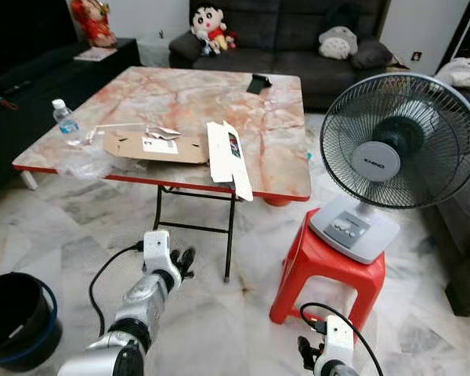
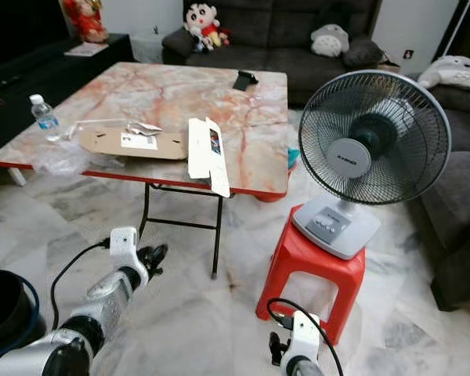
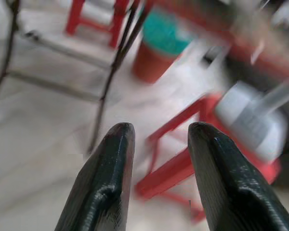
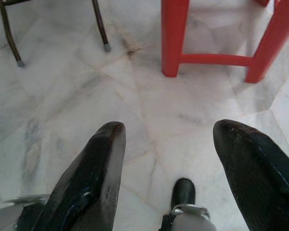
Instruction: Picking trash to rubbish bin
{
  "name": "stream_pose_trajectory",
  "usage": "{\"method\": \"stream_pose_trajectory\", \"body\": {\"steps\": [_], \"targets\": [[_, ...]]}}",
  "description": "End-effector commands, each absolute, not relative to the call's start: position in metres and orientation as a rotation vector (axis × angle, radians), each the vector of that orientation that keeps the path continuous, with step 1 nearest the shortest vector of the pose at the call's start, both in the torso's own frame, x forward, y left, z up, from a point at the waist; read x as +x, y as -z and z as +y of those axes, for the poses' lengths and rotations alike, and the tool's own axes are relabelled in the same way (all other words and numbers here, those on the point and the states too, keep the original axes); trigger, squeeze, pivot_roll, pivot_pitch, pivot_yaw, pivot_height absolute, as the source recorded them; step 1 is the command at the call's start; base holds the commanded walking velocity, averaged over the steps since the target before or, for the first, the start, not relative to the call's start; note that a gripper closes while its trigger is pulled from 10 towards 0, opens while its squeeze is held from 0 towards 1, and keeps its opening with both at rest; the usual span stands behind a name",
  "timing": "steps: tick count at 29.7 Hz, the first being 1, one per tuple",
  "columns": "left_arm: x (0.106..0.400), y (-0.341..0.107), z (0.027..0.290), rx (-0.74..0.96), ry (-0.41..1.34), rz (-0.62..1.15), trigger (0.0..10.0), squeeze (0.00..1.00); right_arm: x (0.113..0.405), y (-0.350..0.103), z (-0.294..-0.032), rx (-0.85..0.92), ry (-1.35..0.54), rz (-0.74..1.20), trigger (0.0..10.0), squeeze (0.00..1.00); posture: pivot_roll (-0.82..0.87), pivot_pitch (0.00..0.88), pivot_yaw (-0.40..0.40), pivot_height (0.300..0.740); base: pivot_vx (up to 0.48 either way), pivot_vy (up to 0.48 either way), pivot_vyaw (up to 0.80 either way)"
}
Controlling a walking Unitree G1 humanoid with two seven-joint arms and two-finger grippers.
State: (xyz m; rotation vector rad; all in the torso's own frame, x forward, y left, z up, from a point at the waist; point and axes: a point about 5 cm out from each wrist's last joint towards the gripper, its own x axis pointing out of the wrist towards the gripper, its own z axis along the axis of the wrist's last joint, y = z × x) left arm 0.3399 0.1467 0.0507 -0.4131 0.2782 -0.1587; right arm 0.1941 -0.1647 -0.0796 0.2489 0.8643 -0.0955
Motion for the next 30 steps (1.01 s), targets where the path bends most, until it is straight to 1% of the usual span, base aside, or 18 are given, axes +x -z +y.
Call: {"method": "stream_pose_trajectory", "body": {"steps": [1, 3, 4, 7, 10, 11, 12, 13, 14, 15, 16, 17, 20, 22, 23, 24, 26, 30], "targets": [[0.347, -0.061, 0.157, -0.436, 0.073, 0.241, 10.0, 0.00, 0.201, 0.076, -0.166, 0.247, 0.104, 0.838, 10.0, 0.00, 0.03, 0.000, -0.047, 0.740, 0.000, 0.000, 0.00], [0.347, -0.061, 0.172, -0.441, -0.075, 0.228, 10.0, 0.00, 0.201, 0.076, -0.166, 0.250, 0.105, 0.835, 10.0, 0.00, 0.03, 0.000, -0.048, 0.740, 0.000, 0.000, 0.00], [0.346, -0.059, 0.176, -0.392, -0.108, 0.251, 10.0, 0.00, 0.201, 0.075, -0.166, 0.251, 0.107, 0.834, 10.0, 0.00, 0.03, 0.000, -0.048, 0.740, 0.000, 0.000, 0.00], [0.345, -0.055, 0.168, -0.232, -0.065, 0.303, 10.0, 0.00, 0.202, 0.075, -0.167, 0.254, 0.109, 0.832, 10.0, 0.00, 0.03, 0.002, -0.051, 0.740, 0.000, 0.000, 0.00], [0.346, -0.055, 0.167, -0.249, -0.051, 0.299, 10.0, 0.00, 0.202, 0.075, -0.167, 0.254, 0.108, 0.832, 10.0, 0.00, 0.03, 0.002, -0.051, 0.740, 0.000, 0.000, 0.00], [0.352, -0.065, 0.163, -0.372, -0.052, 0.250, 10.0, 0.00, 0.203, 0.075, -0.168, 0.253, 0.111, 0.828, 10.0, 0.00, 0.03, 0.007, -0.056, 0.740, 0.000, 0.000, 0.00], [0.356, -0.073, 0.161, -0.442, -0.057, 0.204, 10.0, 0.00, 0.204, 0.074, -0.169, 0.252, 0.112, 0.825, 10.0, 0.00, 0.03, 0.007, -0.056, 0.740, 0.000, 0.000, 0.00], [0.356, -0.073, 0.161, -0.442, -0.057, 0.204, 10.0, 0.00, 0.204, 0.074, -0.169, 0.252, 0.112, 0.825, 10.0, 0.00, 0.03, 0.007, -0.056, 0.740, 0.000, 0.000, 0.00], [0.362, -0.085, 0.158, -0.415, -0.040, 0.150, 10.0, 0.00, 0.206, 0.073, -0.170, 0.250, 0.113, 0.819, 10.0, 0.00, 0.04, 0.011, -0.061, 0.740, 0.000, 0.000, 0.00], [0.364, -0.093, 0.148, -0.080, 0.060, 0.118, 10.0, 0.00, 0.208, 0.071, -0.170, 0.245, 0.110, 0.811, 10.0, 0.00, 0.04, 0.011, -0.061, 0.740, 0.000, 0.000, 0.00], [0.364, -0.093, 0.148, -0.080, 0.060, 0.118, 10.0, 0.00, 0.208, 0.071, -0.170, 0.245, 0.110, 0.811, 10.0, 0.00, 0.04, 0.011, -0.061, 0.740, 0.000, 0.000, 0.00], [0.363, -0.094, 0.139, 0.100, 0.118, 0.088, 10.0, 0.00, 0.214, 0.068, -0.169, 0.231, 0.094, 0.796, 10.0, 0.00, 0.04, 0.014, -0.058, 0.740, 0.000, 0.000, 0.00], [0.361, -0.093, 0.138, 0.050, 0.092, 0.075, 10.0, 0.00, 0.222, 0.063, -0.168, 0.214, 0.081, 0.768, 10.0, 0.00, 0.03, 0.013, -0.057, 0.740, 0.000, 0.000, 0.00], [0.357, -0.088, 0.150, 0.000, -0.019, 0.069, 10.0, 0.00, 0.242, 0.048, -0.167, 0.206, 0.072, 0.670, 10.0, 0.00, 0.03, 0.016, -0.052, 0.740, 0.000, 0.000, 0.00], [0.357, -0.088, 0.150, 0.000, -0.019, 0.069, 10.0, 0.00, 0.242, 0.048, -0.167, 0.206, 0.072, 0.670, 10.0, 0.00, 0.03, 0.016, -0.052, 0.740, 0.000, 0.000, 0.00], [0.355, -0.085, 0.157, -0.018, -0.048, 0.076, 10.0, 0.00, 0.252, 0.041, -0.165, 0.207, 0.055, 0.626, 10.0, 0.00, 0.03, 0.016, -0.052, 0.740, 0.000, 0.000, 0.00], [0.351, -0.080, 0.165, -0.005, -0.060, 0.082, 10.0, 0.00, 0.268, 0.027, -0.161, 0.207, 0.016, 0.548, 10.0, 0.00, 0.03, 0.019, -0.053, 0.740, 0.000, 0.000, 0.00], [0.347, -0.078, 0.172, -0.006, -0.083, 0.072, 10.0, 0.00, 0.280, 0.016, -0.159, 0.194, -0.012, 0.487, 10.0, 0.00, 0.03, 0.021, -0.059, 0.740, 0.000, 0.000, 0.00]]}}
